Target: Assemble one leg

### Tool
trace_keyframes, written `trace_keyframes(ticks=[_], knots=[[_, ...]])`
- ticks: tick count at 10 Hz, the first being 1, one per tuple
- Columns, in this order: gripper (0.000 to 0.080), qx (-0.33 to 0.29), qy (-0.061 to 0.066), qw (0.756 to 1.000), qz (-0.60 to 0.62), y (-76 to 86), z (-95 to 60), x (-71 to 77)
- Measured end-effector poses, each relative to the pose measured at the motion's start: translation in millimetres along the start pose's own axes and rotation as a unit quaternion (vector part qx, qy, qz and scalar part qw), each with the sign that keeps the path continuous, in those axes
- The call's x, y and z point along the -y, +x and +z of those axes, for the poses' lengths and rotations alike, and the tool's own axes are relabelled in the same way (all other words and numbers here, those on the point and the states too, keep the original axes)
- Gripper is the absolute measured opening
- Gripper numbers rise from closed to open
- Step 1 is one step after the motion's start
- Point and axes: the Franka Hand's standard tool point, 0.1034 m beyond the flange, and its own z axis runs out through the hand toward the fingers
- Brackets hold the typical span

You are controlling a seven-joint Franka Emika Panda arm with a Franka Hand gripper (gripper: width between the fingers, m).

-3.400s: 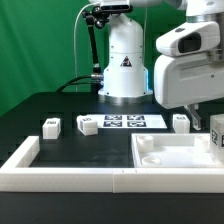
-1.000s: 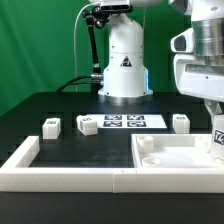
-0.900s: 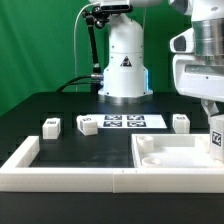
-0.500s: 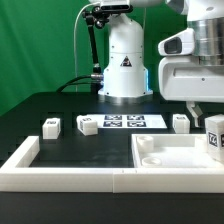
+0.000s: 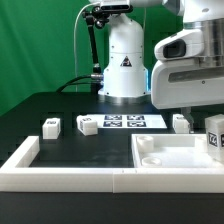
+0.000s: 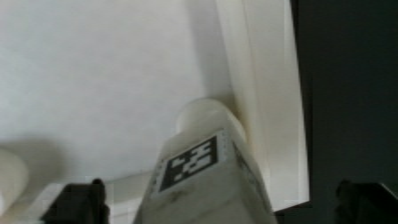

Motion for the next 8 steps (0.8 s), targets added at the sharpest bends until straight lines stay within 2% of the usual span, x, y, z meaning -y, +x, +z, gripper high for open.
trace_keyframes(ticks=[2,3,6,8], knots=[[0.0649,-0.013,-0.003,0.996,-0.087,2.8,0.3,1.2],[0.0649,-0.011,0.0,0.995,-0.101,3.2,0.2,-3.8],[0.0634,-0.01,0.002,0.995,-0.096,3.0,0.2,-4.0],[0.0284,-0.01,0.002,0.995,-0.096,3.1,0.1,-4.0]])
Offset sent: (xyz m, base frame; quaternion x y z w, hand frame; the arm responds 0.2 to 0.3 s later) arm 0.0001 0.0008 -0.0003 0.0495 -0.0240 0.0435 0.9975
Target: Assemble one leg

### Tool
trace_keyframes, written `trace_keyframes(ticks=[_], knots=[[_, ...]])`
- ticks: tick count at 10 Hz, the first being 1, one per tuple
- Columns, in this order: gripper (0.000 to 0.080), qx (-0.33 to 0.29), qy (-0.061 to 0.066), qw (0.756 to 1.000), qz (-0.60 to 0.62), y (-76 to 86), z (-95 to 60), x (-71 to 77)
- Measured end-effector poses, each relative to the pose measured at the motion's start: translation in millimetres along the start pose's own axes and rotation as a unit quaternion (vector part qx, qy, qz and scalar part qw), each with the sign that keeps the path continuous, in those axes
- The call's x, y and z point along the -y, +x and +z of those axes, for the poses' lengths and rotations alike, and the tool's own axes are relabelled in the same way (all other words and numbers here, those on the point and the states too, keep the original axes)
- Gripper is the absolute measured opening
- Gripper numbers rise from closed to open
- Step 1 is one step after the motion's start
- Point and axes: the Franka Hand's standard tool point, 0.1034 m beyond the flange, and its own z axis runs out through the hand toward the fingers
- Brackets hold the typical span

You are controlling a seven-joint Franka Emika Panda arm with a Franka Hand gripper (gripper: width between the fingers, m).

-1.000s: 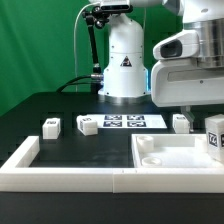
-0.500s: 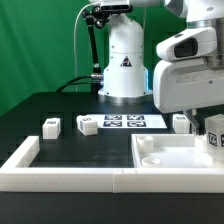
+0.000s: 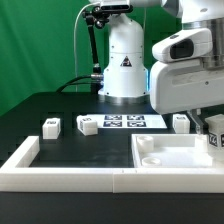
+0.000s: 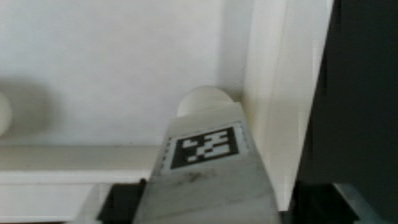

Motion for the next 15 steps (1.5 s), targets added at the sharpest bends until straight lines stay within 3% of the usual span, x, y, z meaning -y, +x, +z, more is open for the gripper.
trace_keyframes(ticks=[3,6,8,12,14,15], knots=[[0.0289,0.0,0.0,1.0,0.012,0.0,0.0,0.0],[0.0289,0.001,-0.001,0.984,0.176,0.1,0.4,1.6],[0.029,0.0,-0.004,0.958,0.285,-0.4,1.2,3.5],[0.0291,-0.005,-0.013,0.874,0.487,-0.6,2.0,7.1],[0.0291,-0.003,-0.006,0.834,0.552,0.0,1.7,6.1],[0.0291,-0.002,-0.002,0.829,0.56,0.2,1.6,5.7]])
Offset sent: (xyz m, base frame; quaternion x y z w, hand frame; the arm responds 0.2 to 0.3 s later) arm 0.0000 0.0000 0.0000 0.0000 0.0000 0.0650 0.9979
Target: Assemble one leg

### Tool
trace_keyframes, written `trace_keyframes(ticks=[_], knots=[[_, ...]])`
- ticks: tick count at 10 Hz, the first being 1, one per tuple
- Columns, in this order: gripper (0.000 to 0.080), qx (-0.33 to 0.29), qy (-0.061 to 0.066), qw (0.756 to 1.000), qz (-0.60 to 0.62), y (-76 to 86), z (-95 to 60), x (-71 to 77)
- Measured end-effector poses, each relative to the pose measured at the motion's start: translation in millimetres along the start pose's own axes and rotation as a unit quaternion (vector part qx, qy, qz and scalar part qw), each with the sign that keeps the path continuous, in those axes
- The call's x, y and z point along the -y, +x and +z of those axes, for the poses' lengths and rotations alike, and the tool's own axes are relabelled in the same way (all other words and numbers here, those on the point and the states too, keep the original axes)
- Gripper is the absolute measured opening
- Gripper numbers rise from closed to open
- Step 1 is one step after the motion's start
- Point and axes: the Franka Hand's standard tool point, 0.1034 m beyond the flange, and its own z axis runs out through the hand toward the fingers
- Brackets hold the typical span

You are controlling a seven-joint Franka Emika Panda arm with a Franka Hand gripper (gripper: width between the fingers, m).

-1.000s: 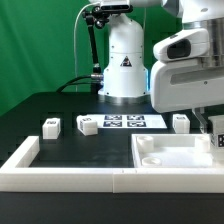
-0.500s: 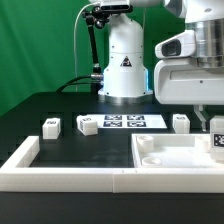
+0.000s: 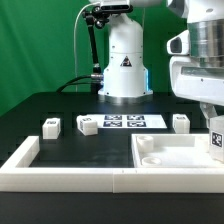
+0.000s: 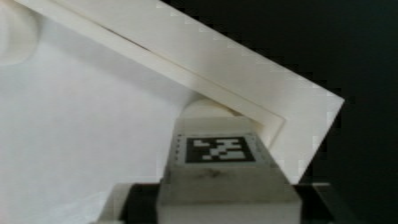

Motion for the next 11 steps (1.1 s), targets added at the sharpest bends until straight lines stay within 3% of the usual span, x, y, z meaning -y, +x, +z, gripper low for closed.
trace_keyframes(ticks=[2,3,4,5,6,8,11], knots=[[0.0291,0.001,0.001,0.999,0.05,-0.7,0.6,0.0],[0.0367,0.001,0.001,0.999,0.042,-0.9,0.6,0.1],[0.0501,0.001,0.001,1.0,0.028,-0.2,0.6,-0.2],[0.0501,0.001,0.002,1.0,-0.004,2.4,0.5,-1.1],[0.0623,0.0,0.001,1.0,-0.03,2.8,0.4,-1.2],[0.0648,0.002,-0.001,0.99,-0.141,4.5,-0.6,-1.8],[0.0649,-0.001,-0.003,0.951,-0.31,3.8,-0.6,-1.2]])
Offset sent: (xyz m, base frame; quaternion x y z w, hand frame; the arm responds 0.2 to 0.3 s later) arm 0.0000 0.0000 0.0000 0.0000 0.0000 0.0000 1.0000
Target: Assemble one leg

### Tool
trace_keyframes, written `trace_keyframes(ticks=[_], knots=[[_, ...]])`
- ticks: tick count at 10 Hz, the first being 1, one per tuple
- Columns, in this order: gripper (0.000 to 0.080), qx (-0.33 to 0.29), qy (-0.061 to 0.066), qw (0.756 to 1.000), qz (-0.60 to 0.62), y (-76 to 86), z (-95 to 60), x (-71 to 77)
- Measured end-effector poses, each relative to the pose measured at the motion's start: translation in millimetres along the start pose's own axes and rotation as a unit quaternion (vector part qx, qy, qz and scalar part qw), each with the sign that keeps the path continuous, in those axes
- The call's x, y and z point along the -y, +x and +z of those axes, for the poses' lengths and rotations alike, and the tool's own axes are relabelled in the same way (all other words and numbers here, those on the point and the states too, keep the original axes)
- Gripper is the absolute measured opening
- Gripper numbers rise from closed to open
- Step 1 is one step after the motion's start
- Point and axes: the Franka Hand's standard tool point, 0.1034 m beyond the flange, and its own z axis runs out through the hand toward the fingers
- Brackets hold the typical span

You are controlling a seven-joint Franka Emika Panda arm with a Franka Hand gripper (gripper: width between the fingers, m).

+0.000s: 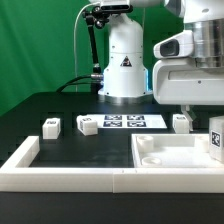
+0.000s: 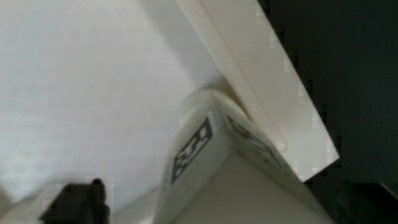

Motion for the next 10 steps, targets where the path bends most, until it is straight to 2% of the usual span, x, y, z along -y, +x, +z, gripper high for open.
trace_keyframes(ticks=[3,6,8,10], knots=[[0.0649,-0.002,0.0,0.994,-0.111,-2.9,0.4,5.3],[0.0649,-0.002,-0.001,0.975,-0.223,-2.3,0.0,5.0],[0.0649,-0.01,-0.018,0.959,-0.283,-4.0,0.9,8.0],[0.062,-0.013,-0.018,0.958,-0.286,-3.2,1.2,7.8]])
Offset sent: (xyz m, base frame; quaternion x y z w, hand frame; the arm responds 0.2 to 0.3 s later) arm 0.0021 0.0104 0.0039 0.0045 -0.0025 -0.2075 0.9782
